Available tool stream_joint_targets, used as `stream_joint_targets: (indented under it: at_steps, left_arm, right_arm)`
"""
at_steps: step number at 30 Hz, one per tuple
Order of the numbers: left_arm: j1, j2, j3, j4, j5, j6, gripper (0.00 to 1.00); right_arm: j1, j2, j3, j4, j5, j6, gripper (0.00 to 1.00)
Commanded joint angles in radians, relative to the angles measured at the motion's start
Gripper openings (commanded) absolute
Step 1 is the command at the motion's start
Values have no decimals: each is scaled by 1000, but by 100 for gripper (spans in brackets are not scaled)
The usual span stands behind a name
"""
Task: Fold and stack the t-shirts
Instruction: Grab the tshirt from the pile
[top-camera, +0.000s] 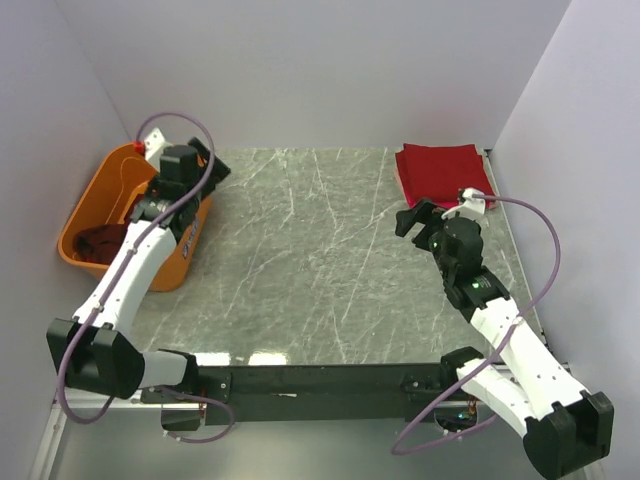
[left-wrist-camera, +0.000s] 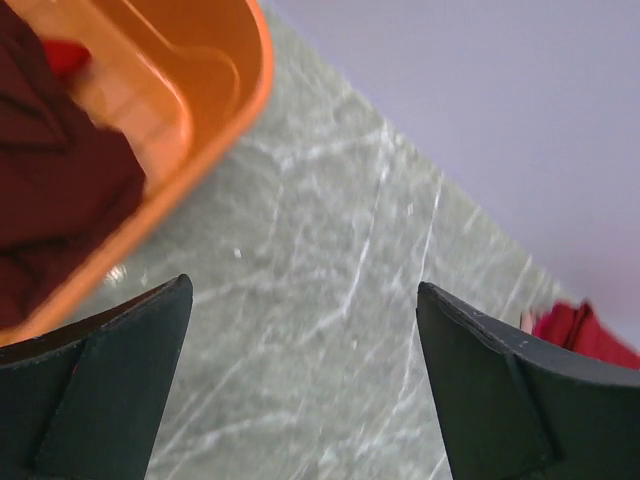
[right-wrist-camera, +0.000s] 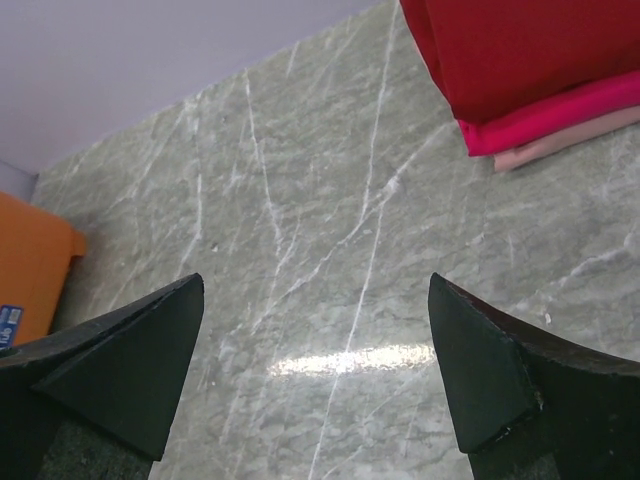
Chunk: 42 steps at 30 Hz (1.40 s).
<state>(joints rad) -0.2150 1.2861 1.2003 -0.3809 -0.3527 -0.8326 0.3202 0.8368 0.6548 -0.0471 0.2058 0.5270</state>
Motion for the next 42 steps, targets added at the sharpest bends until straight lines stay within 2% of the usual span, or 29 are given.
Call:
stream_joint_targets:
  at_steps: [1,7,11,14,18,25,32,35,39,40,41,42]
  left_arm:
    - [60,47,112,-67,-46,-2,99]
    - [212,96,136,-113,-43,-17,99]
    - [372,136,133,-170,-16,-30,99]
    - [448,182,128,-199,-12,-56,100]
    - [488,242,113,-194,0,-49,100]
    - [497,372,119,-289,-52,-97,99]
    - [499,392,5,-260,-45,-134,99]
    - [500,436,5,-285,-51,-135,89]
    - [500,479,-7,-259,-23,-129,65]
    - [500,479,-13,-248,-9,-123,47]
    - [500,481,-21,-240,9,-114,38]
    - [499,475,-25,-236,14,-114,11]
  right_arm:
    - [-3,27,55,0,40,-7,99]
    - [-3,59,75,-39,47,-19,99]
    - [-3,79,72,-23,49,-32,99]
    - [-3,103,85,-34,53,-39,99]
    - [-3,136,100,-50,53,-42,99]
    - [-3,186,115,-57,50,-44,99]
    - [-3,214,121,-56,50,-42,99]
    - [-3,217,115,-51,50,-41,99]
    - [-3,223,115,-43,52,-44,99]
    - [-3,231,117,-46,53,-45,99]
    - [-3,235,120,-49,60,-47,99]
    - [-3,239,124,-50,64,-45,99]
